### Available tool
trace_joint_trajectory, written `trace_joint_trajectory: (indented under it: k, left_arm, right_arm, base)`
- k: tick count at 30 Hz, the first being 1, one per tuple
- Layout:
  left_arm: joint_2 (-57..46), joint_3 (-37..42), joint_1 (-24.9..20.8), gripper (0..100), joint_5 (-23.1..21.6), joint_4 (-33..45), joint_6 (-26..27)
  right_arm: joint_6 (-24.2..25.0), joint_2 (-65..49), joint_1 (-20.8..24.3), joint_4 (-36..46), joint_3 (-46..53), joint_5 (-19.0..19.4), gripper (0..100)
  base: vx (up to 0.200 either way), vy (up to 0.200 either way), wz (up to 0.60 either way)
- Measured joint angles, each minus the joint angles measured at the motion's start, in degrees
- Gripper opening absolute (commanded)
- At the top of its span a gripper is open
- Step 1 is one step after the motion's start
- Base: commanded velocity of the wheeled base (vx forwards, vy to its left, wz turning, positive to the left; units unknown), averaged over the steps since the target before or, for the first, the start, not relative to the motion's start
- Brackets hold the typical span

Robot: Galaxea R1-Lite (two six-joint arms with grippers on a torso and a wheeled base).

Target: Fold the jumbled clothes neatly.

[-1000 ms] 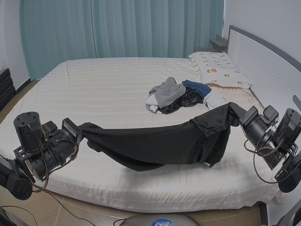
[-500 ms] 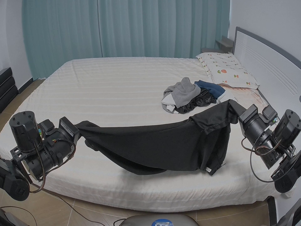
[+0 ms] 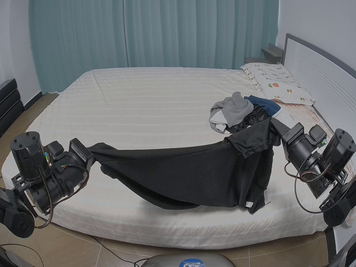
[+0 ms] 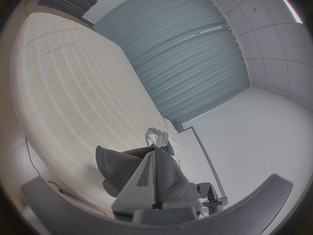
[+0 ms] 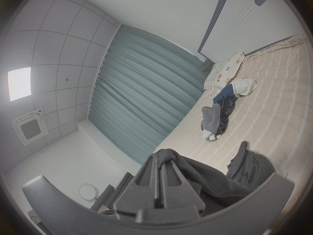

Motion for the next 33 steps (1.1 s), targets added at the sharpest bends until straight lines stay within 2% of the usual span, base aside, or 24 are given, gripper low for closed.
trace_joint_trajectory:
  k: [8,16,26,33]
  left_arm:
    - [0.11,0.20,0.00,0,-0.02,0.00,0.17]
    - [0.35,0.29,-0.10,0,-0.10,0.02,0.17]
    - [0.44,0.29,-0.07,0,-0.22,0.13,0.17]
    - [0.56,0.41,-0.18,0,-0.51,0.22,0.41]
  right_arm:
    - [0.17,0.02,0.00,0.00,0.00,0.11,0]
    - [2.80,0.05,-0.27,0.00,0.05,1.82,0]
    - [2.77,-0.21,-0.22,0.00,0.18,1.97,0]
    - [-0.11,-0.21,-0.02,0.00,1.18,1.97,0]
  base:
    - [0.000,0.200,0.00]
    - [0.000,0.200,0.00]
    - [0.000,0.200,0.00]
    - [0.000,0.000,0.00]
